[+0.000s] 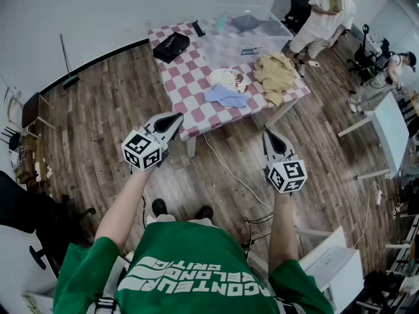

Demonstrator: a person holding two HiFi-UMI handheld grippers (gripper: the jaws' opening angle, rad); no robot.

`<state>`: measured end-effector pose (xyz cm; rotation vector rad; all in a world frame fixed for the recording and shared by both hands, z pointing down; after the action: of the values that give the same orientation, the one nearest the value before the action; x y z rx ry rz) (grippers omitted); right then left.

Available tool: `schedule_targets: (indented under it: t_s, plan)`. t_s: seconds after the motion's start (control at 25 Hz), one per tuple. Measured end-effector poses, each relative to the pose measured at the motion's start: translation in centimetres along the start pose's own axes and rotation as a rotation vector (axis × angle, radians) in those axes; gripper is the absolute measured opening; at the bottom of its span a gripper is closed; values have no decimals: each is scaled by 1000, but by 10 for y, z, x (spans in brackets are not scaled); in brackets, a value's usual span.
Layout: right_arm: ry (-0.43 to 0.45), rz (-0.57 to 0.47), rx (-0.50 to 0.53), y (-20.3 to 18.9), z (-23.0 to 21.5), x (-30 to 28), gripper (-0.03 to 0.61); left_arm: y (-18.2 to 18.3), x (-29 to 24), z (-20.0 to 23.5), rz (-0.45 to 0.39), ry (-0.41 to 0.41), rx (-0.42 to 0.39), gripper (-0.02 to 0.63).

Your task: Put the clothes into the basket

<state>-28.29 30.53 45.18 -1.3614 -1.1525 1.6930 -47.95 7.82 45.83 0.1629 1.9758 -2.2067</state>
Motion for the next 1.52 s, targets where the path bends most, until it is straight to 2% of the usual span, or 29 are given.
schedule_targets:
  t_s: [0.48, 0.76, 1.16, 1.52]
  plan:
    - [59, 7, 13, -15, -51, -11, 8, -2, -49, -20, -2, 55, 6, 2]
    - [79, 13, 4, -13, -70, -34, 8, -3, -76, -7, 2, 63, 27, 2]
    - [115, 60, 42, -12, -115, -108, 8, -11, -164, 51, -16, 39, 56, 2]
    - [156, 112, 26, 7, -176, -208, 8, -7, -258, 122, 4, -9, 41, 2]
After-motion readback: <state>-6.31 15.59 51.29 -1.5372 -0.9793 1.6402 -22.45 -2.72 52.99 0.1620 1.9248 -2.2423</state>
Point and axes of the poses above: the fingertips, and each gripper's own axes: x backward along the fingers, z to its left, y out of its top, the point moved 3 cm from there along x, backward along the fingers, and after that the axes turned 11 degrees about z, right-handed, at the moved point
